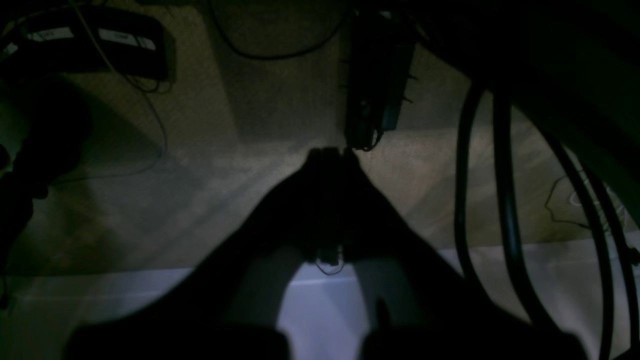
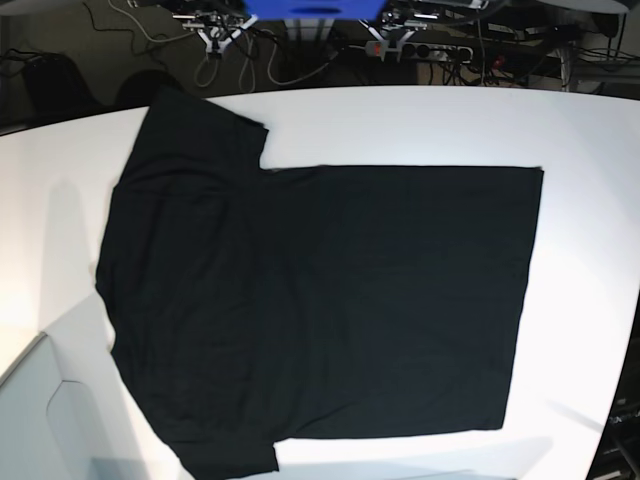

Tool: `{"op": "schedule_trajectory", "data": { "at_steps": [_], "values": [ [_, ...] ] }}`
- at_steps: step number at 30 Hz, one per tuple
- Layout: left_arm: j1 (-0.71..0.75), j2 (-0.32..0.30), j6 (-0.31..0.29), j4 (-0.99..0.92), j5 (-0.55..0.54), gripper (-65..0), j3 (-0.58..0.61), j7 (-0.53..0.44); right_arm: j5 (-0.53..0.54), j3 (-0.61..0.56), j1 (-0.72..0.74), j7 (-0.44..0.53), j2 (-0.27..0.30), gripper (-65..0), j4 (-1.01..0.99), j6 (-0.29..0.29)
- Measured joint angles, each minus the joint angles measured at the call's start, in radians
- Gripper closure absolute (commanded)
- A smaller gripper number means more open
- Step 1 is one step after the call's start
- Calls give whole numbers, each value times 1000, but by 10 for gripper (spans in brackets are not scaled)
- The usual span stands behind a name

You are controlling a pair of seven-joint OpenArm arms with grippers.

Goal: Fold the T-shirt properly

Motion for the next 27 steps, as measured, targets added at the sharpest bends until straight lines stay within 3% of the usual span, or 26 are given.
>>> {"op": "schedule_trajectory", "data": {
  "at_steps": [6,19,22,27],
  "values": [
    [6,-18,-5,66,-2,-4,0,-5,0,2,0,0,0,0,0,0],
    [40,7,-5,120,-3,-4,2,8,0,1,-6,3,-22,0,1,0],
    [40,17,-5,120,-1,-4,5,9,1,2,-55,-8,-14,0,98,0],
    [42,26,-6,120,2,-4,6,7,1,4,-116,-122,-14,0,252,1]
  ]
}}
